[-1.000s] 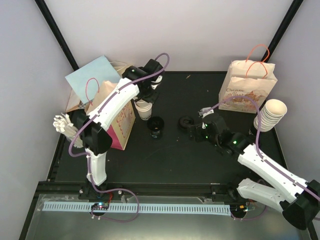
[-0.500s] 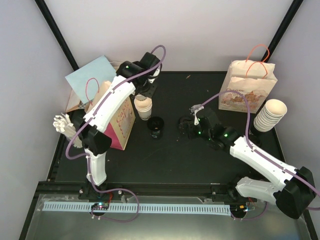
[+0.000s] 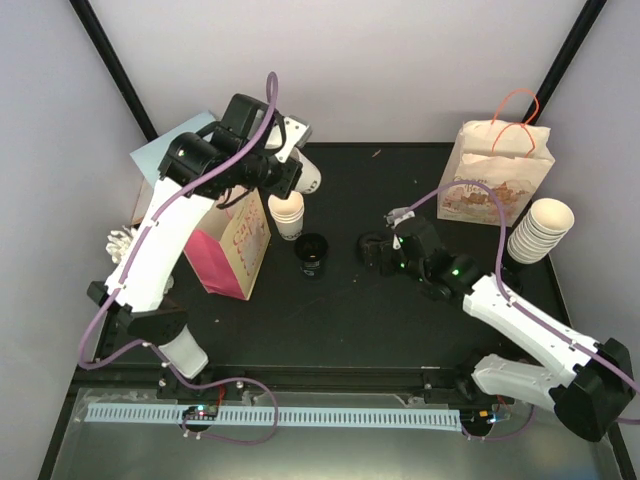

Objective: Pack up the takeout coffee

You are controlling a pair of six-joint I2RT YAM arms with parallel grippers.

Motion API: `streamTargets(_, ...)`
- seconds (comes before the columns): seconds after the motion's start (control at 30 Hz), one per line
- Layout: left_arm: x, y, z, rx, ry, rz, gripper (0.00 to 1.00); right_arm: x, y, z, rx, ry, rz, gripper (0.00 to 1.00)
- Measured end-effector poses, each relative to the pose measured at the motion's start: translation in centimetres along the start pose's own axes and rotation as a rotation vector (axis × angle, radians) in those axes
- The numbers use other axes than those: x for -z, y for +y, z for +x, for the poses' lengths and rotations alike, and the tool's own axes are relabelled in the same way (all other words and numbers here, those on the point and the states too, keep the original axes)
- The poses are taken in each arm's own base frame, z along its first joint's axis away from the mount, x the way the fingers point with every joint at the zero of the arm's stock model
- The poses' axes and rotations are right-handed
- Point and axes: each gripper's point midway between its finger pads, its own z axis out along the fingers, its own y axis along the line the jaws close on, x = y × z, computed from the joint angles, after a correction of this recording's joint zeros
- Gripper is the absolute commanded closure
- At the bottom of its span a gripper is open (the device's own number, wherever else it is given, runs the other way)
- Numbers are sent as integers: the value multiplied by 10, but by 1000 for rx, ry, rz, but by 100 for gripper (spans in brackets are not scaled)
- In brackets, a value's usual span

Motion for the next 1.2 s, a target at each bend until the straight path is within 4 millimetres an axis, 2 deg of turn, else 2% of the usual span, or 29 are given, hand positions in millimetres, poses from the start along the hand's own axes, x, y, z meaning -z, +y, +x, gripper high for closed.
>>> streamTargets(0.1,13,-26,3,-24,-21,101,96,5,-8,-3,-4,-22,40,0)
streamTargets(0.23,19,-64,22,-71,11,216,96,19,-21,-12,-29,-78,104,0)
streamTargets(0.47,29,-124,66,-169,83,359,96,28,-46,-14,-75,-105,222,0)
streamTargets(0.6,44,-153,89,-234,91,419,96,30,-59,-11,-97,-104,266,0)
streamTargets(0.7,48,-167,109,-285,111,424,96,34,-65,-8,-115,-108,280,0)
streamTargets(0.87,29,-174,145,-343,196,359,96,37,-68,-6,-127,-116,279,0)
streamTargets(1.2,-22,-193,180,-429,334,241,94,31,-63,3,-124,-80,252,0)
